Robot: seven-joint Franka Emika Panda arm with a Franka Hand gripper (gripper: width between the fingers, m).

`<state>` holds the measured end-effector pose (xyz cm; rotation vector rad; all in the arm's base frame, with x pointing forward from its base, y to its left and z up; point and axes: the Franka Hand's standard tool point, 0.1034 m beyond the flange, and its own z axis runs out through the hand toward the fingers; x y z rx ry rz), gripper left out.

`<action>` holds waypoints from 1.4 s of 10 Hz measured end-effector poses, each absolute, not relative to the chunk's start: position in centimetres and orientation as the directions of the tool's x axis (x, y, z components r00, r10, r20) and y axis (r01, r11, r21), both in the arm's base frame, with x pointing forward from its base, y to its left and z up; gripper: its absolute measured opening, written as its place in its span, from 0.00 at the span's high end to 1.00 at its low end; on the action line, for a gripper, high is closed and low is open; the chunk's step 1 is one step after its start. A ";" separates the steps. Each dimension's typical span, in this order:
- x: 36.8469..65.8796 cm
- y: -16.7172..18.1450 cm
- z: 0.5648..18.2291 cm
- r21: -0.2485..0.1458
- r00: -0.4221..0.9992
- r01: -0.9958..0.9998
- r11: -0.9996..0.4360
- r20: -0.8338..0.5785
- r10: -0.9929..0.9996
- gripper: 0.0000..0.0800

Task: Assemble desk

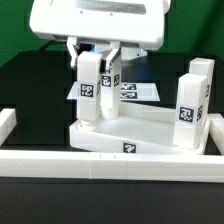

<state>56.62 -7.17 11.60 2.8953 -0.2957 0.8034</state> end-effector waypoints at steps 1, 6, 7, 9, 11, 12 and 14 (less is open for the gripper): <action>56.5 -7.3 11.4 0.071 0.839 -0.221 -0.973 0.522 -0.153 0.64; 56.7 -7.9 11.4 0.104 0.823 -0.219 -0.970 0.553 -0.127 0.64; 56.7 -7.9 11.3 0.103 0.825 -0.219 -0.970 0.551 -0.127 0.64; 56.7 -7.9 11.3 0.102 0.825 -0.218 -0.970 0.550 -0.128 0.26; 56.8 -7.6 11.5 0.090 0.831 -0.214 -0.973 0.540 -0.133 0.20; 56.8 -7.5 11.8 0.080 0.833 -0.214 -0.974 0.536 -0.139 0.19; 57.0 -7.4 12.8 0.053 0.839 -0.212 -0.976 0.522 -0.154 0.19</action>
Offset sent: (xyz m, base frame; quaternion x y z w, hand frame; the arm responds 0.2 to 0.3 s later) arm -0.0064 0.0022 -0.0150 0.0102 0.0166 -0.0029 0.9998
